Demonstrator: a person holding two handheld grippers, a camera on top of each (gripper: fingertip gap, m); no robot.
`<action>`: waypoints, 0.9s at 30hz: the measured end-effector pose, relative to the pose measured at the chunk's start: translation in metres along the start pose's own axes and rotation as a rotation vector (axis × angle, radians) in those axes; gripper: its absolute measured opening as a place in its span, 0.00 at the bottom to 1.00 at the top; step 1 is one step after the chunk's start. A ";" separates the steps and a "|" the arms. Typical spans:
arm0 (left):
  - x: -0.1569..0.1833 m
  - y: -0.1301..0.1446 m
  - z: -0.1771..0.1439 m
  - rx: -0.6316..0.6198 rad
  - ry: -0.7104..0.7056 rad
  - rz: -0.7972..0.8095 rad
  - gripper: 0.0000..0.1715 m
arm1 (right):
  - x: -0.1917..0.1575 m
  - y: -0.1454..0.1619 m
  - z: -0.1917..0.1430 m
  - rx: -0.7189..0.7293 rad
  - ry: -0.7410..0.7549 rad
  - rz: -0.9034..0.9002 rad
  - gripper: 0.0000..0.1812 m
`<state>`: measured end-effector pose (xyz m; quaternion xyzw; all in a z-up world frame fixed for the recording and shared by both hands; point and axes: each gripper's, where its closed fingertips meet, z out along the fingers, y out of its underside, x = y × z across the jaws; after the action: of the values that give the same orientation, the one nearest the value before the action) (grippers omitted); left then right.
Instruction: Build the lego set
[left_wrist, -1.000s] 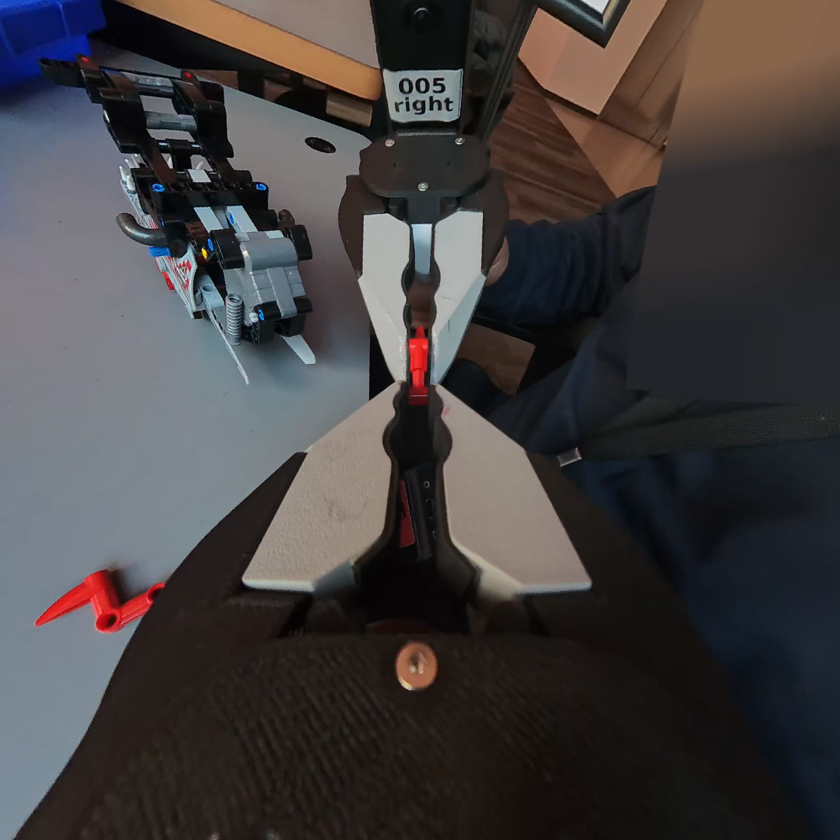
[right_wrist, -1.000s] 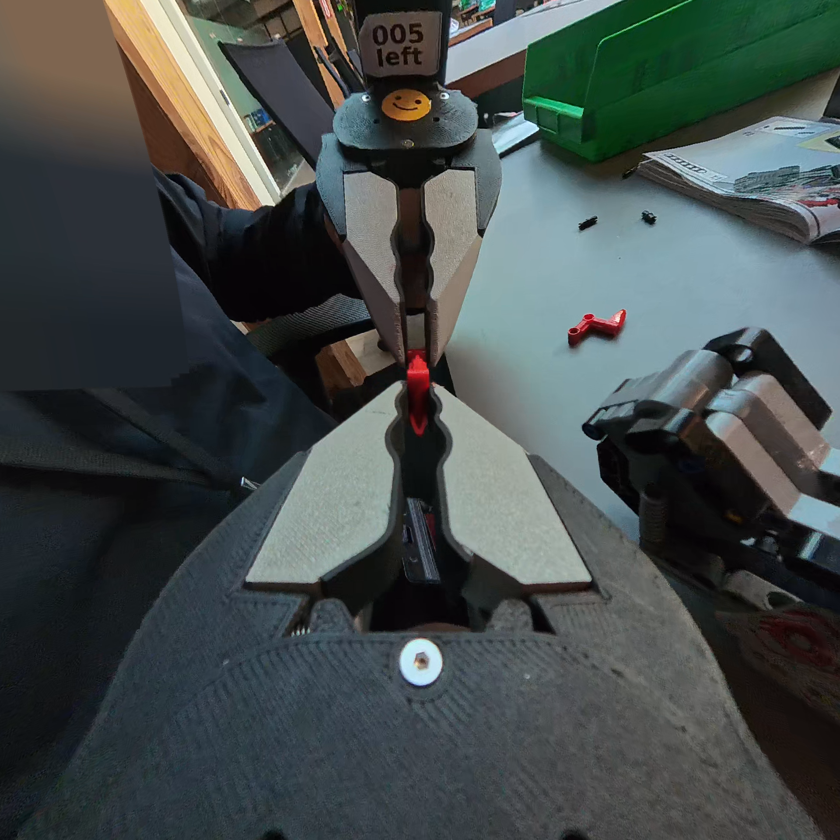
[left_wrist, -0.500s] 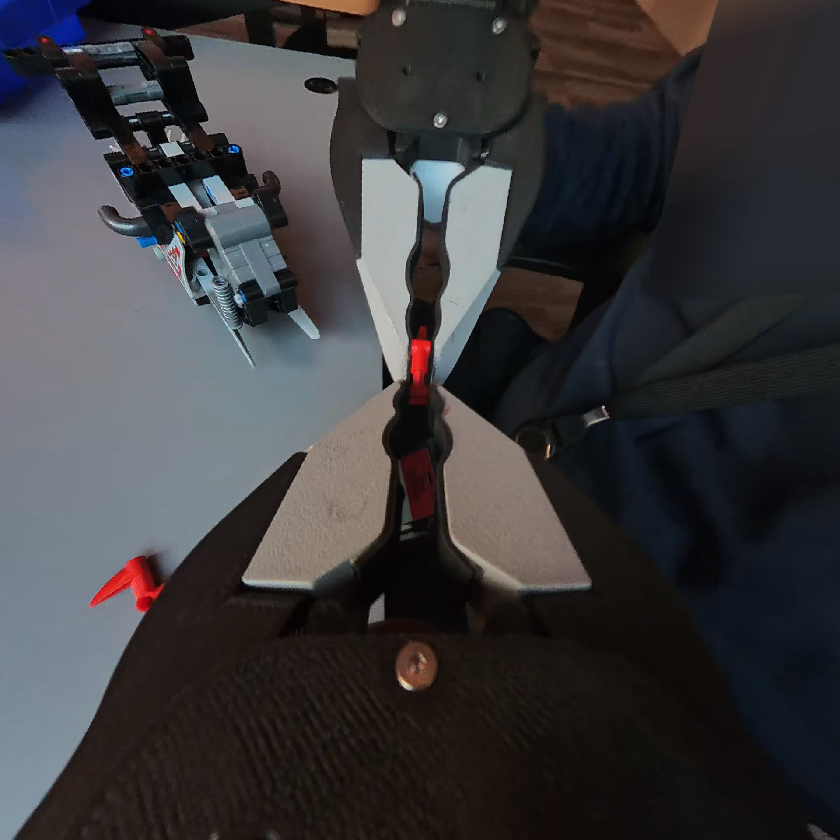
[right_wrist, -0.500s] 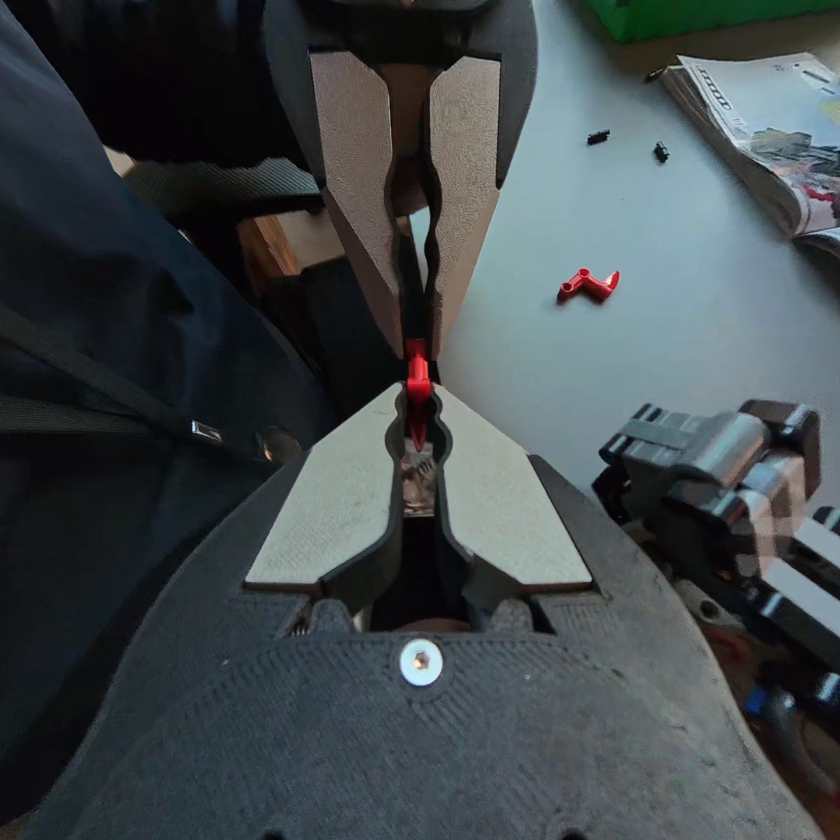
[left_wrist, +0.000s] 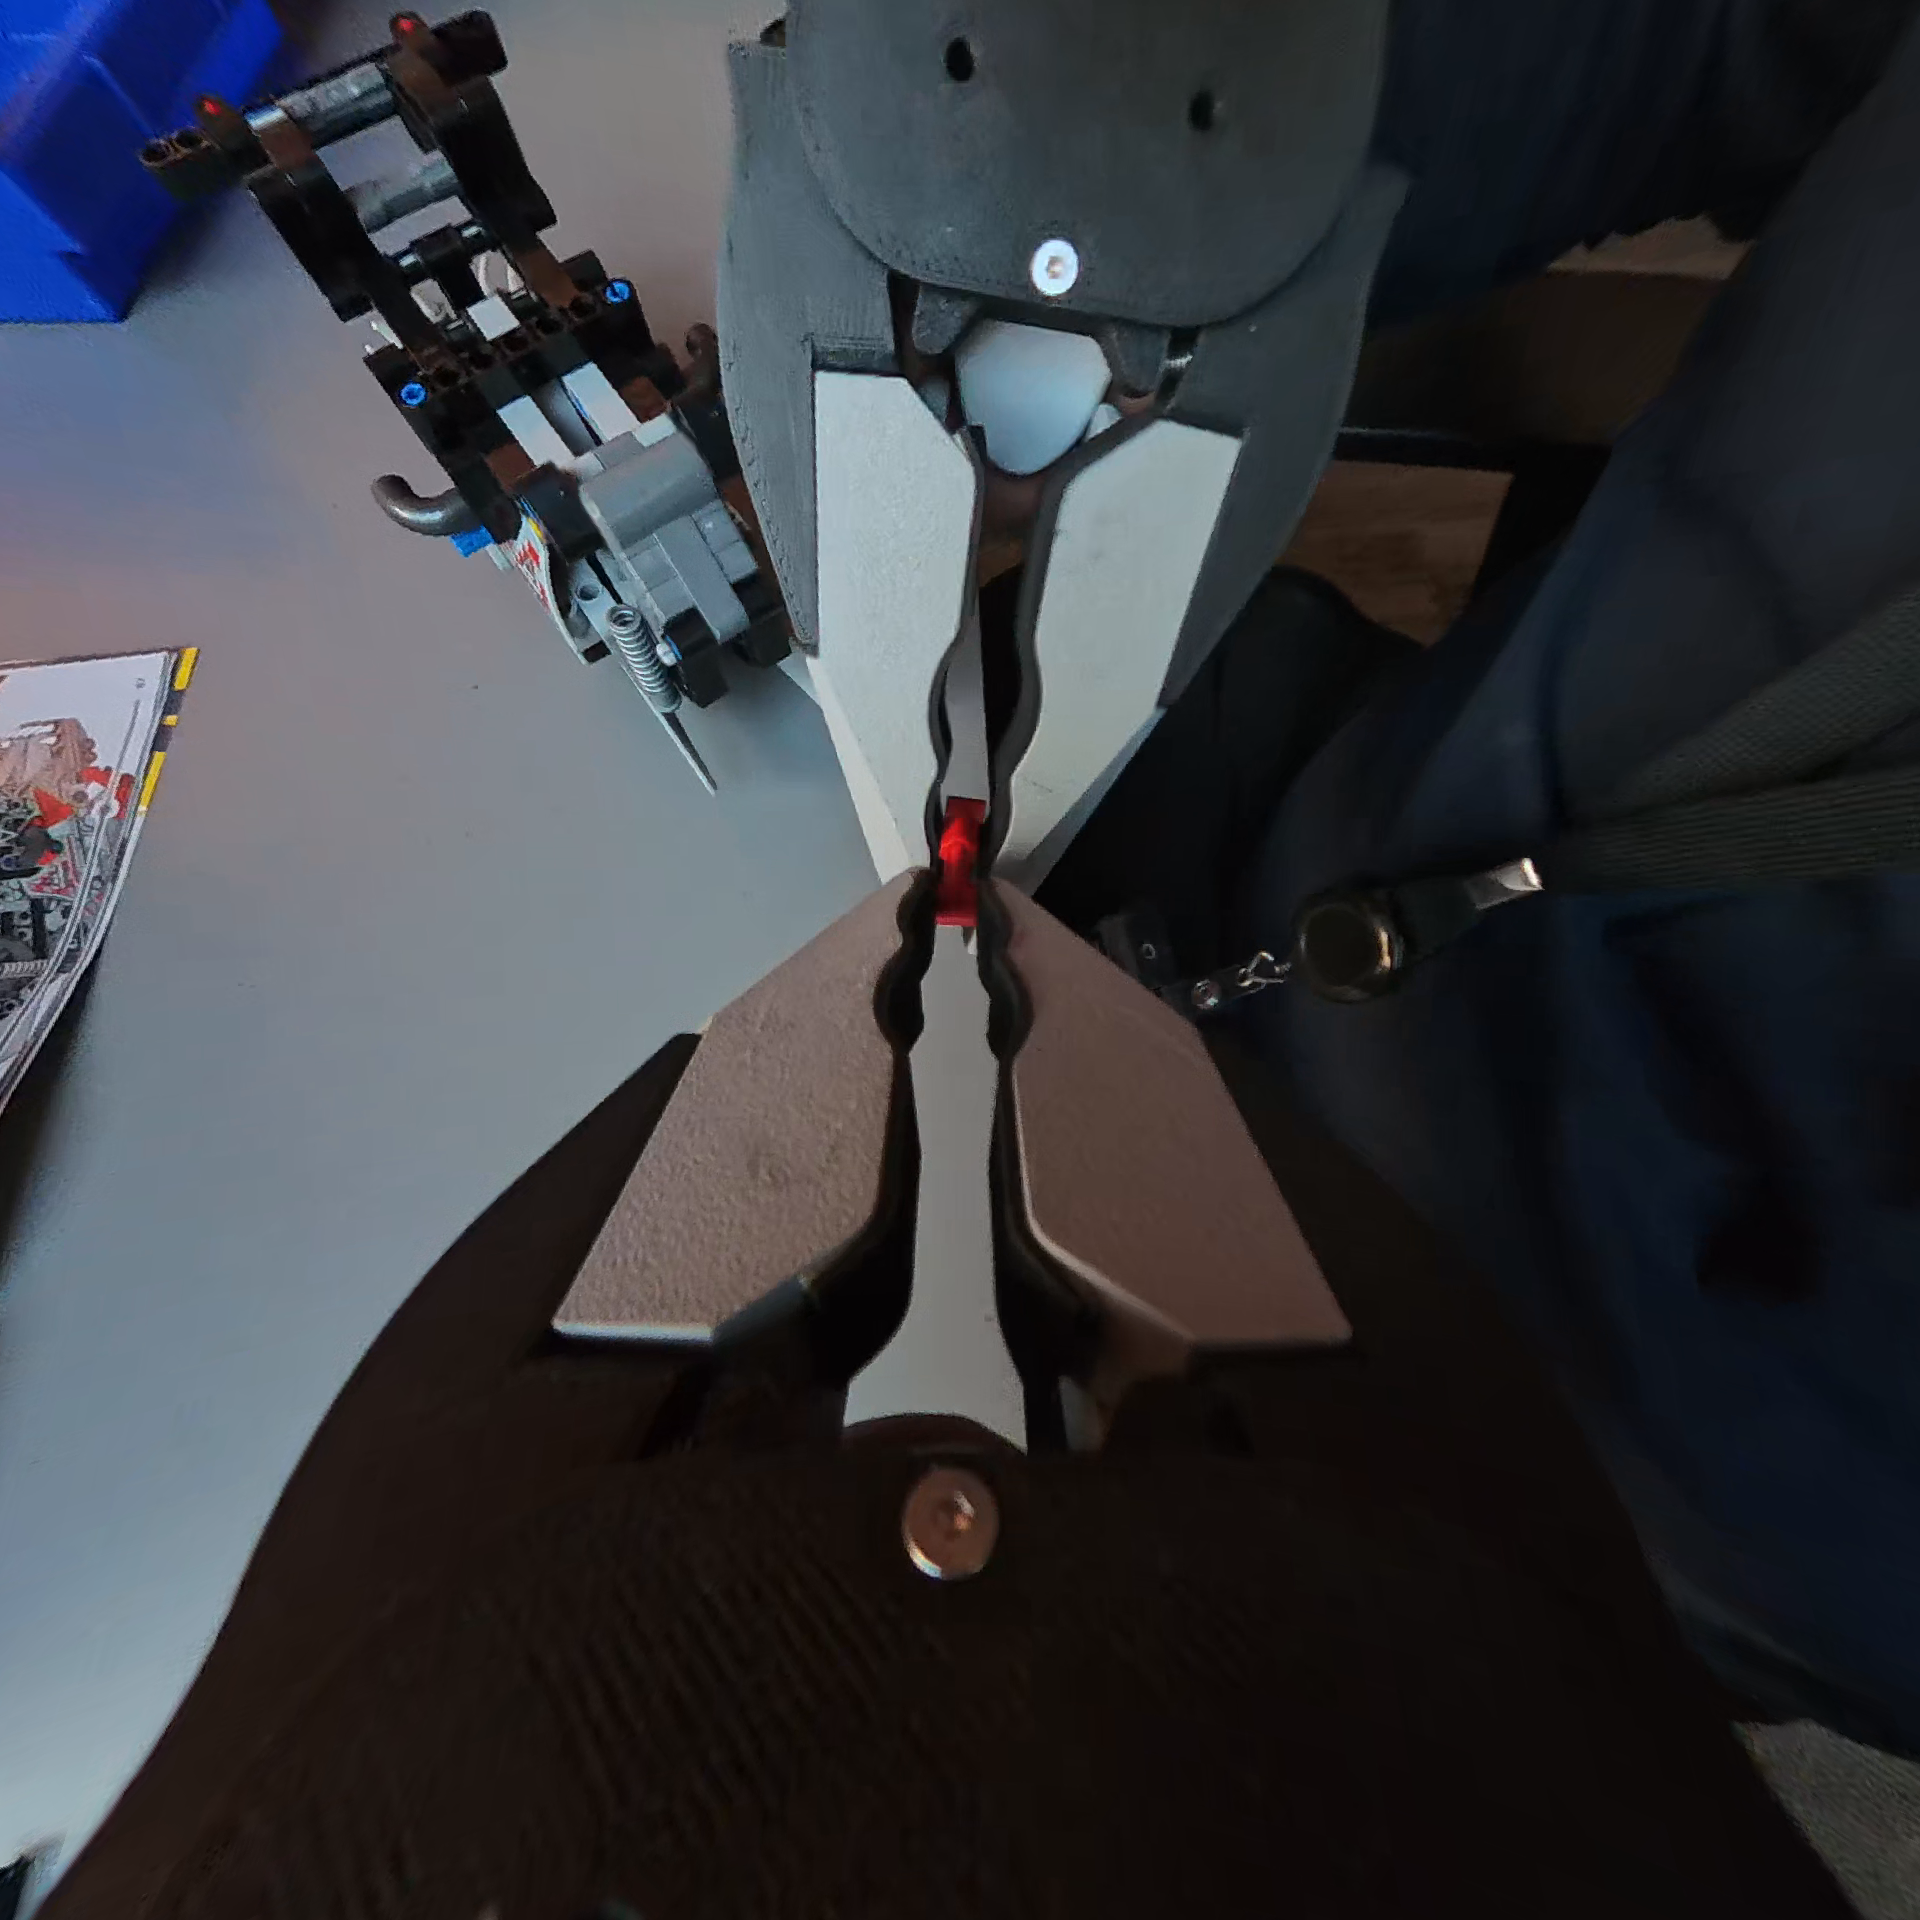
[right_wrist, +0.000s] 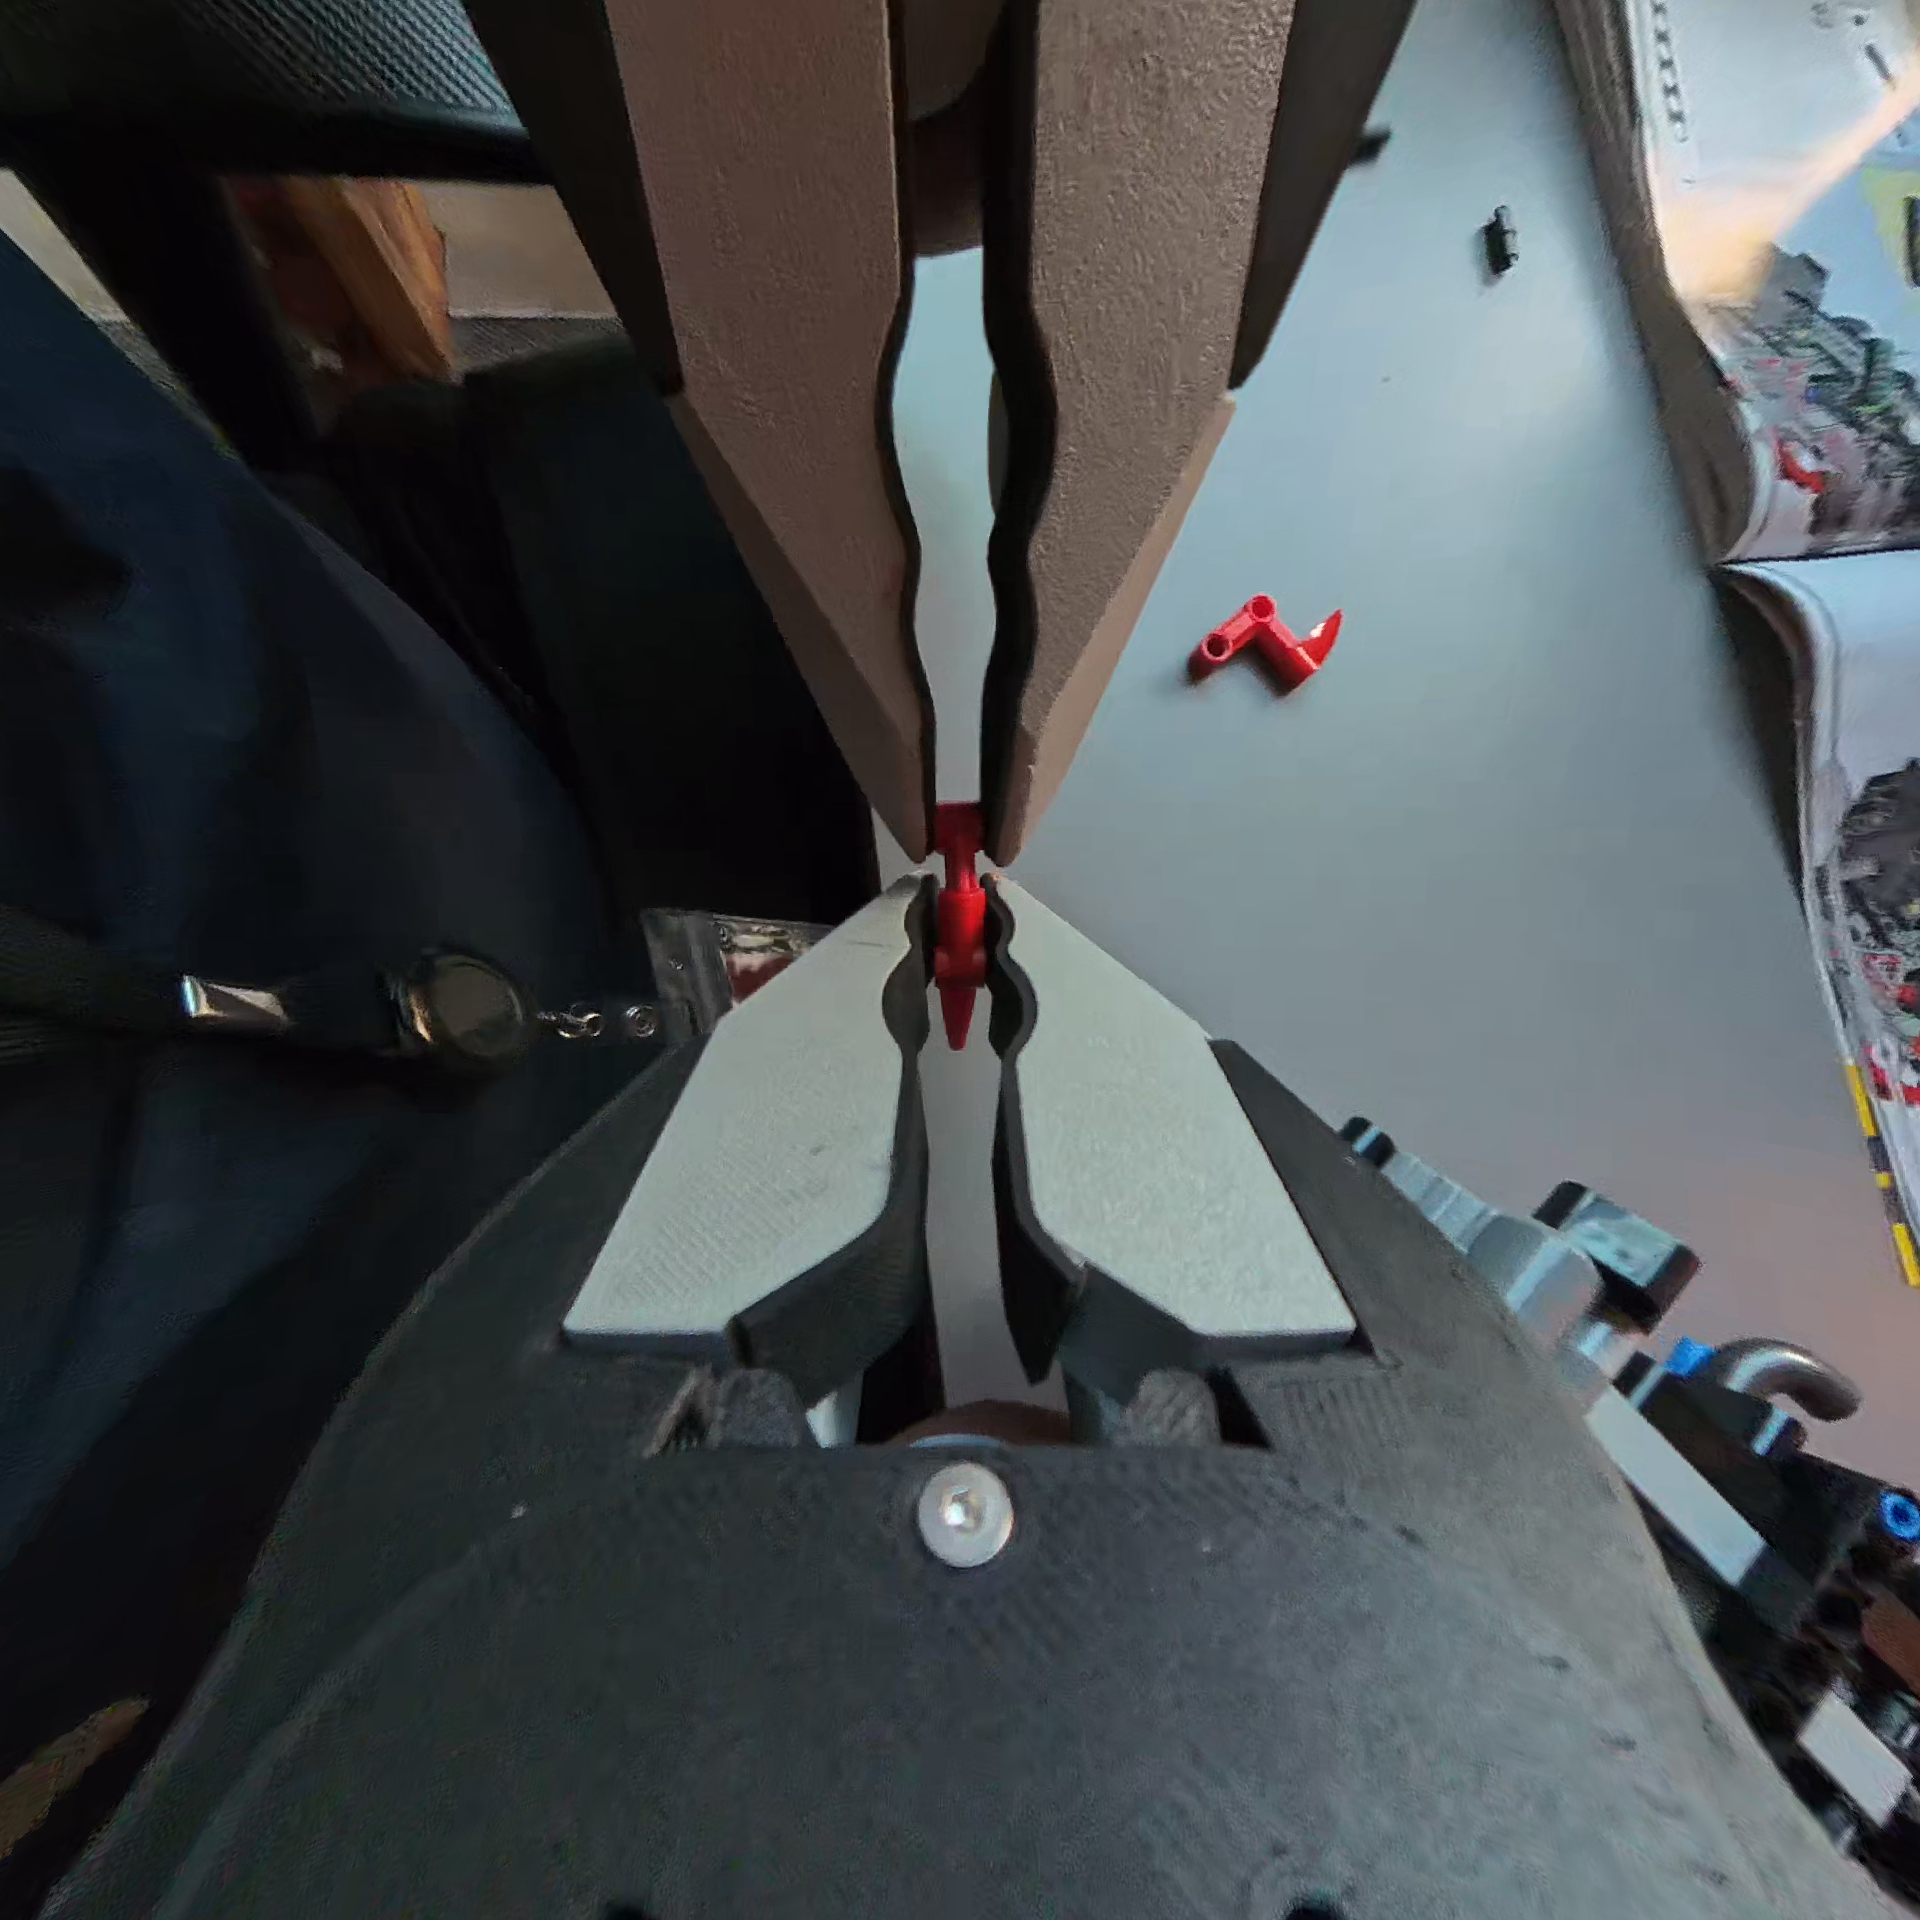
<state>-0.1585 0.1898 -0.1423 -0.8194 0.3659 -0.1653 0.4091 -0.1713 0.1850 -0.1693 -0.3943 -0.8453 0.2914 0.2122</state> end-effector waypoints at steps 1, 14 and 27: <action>-0.001 -0.001 -0.001 0.015 0.000 -0.001 0.03 | 0.002 -0.002 -0.001 0.016 0.002 -0.005 0.01; -0.021 0.033 -0.023 -0.212 -0.033 0.066 0.03 | 0.018 -0.022 0.037 0.063 0.059 -0.070 0.02; -0.031 0.067 -0.022 -0.304 -0.022 -0.020 0.03 | 0.021 -0.024 0.047 0.145 0.061 -0.074 0.16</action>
<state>-0.2231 0.1741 -0.1813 -0.8773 0.3739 -0.1033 0.2827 -0.2248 0.1740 -0.1856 -0.3552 -0.8291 0.3315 0.2766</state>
